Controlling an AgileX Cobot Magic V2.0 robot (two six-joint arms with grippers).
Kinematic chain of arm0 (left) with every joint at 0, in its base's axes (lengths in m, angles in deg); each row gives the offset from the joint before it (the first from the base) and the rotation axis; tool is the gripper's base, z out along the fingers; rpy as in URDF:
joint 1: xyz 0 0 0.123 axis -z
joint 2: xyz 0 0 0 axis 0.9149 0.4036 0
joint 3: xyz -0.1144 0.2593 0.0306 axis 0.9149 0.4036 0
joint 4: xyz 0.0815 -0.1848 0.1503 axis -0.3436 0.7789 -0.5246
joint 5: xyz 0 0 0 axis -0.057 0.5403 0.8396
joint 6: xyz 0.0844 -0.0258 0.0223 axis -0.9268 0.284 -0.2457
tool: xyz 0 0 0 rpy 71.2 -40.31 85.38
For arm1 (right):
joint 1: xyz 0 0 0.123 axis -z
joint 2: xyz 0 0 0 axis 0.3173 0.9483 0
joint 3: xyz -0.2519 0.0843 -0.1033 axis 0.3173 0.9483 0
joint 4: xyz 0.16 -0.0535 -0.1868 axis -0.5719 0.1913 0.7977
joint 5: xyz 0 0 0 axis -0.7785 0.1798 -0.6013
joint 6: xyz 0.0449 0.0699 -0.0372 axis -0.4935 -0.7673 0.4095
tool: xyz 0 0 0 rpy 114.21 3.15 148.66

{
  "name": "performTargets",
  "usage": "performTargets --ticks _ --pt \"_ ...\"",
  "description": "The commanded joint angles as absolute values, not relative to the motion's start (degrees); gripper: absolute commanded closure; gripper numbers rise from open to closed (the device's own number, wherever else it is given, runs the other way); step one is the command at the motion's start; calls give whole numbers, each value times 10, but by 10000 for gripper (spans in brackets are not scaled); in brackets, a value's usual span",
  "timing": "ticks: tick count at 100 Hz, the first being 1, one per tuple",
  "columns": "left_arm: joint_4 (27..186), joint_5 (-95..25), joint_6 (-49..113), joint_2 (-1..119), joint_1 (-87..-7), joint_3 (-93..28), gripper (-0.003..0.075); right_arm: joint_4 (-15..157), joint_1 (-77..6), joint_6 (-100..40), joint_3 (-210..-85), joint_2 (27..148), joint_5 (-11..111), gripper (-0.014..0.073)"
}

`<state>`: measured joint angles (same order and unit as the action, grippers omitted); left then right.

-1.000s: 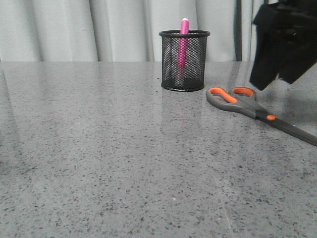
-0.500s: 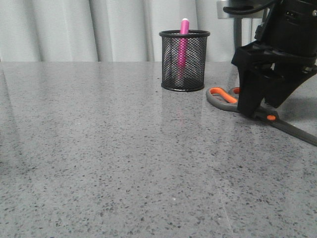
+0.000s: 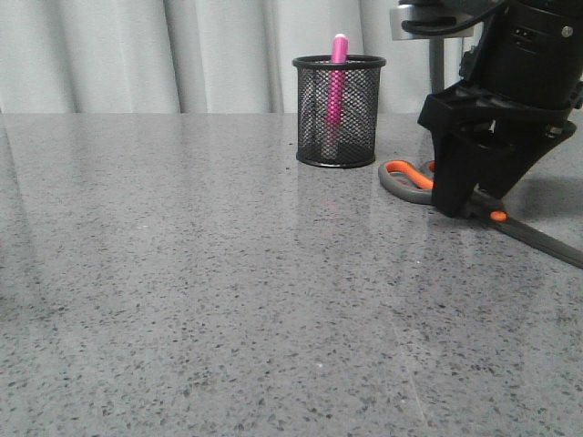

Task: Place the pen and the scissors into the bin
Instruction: 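Lower the right gripper onto the scissors' orange handles and grasp, then lift the scissors handles-up and carry them over the mesh cup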

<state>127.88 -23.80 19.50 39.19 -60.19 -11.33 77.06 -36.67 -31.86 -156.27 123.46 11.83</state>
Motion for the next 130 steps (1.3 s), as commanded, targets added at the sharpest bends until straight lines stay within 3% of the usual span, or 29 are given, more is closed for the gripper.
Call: performTargets --ticks 1,34,63,86,130 --pt "1299 -266 200 390 -603 -129 739 768 -369 -316 -1576 1221 119 279" --pt "1299 -266 200 390 -603 -129 739 768 -369 -315 -1576 1218 99 670" --pt "1299 -266 200 390 -603 -129 739 755 -369 -315 -1575 1095 131 669" --pt "1299 -266 200 390 -603 -129 739 692 -369 -314 -1535 960 389 670" --pt "1299 -266 200 390 -603 -129 739 658 -438 -314 -1532 1096 801 670"
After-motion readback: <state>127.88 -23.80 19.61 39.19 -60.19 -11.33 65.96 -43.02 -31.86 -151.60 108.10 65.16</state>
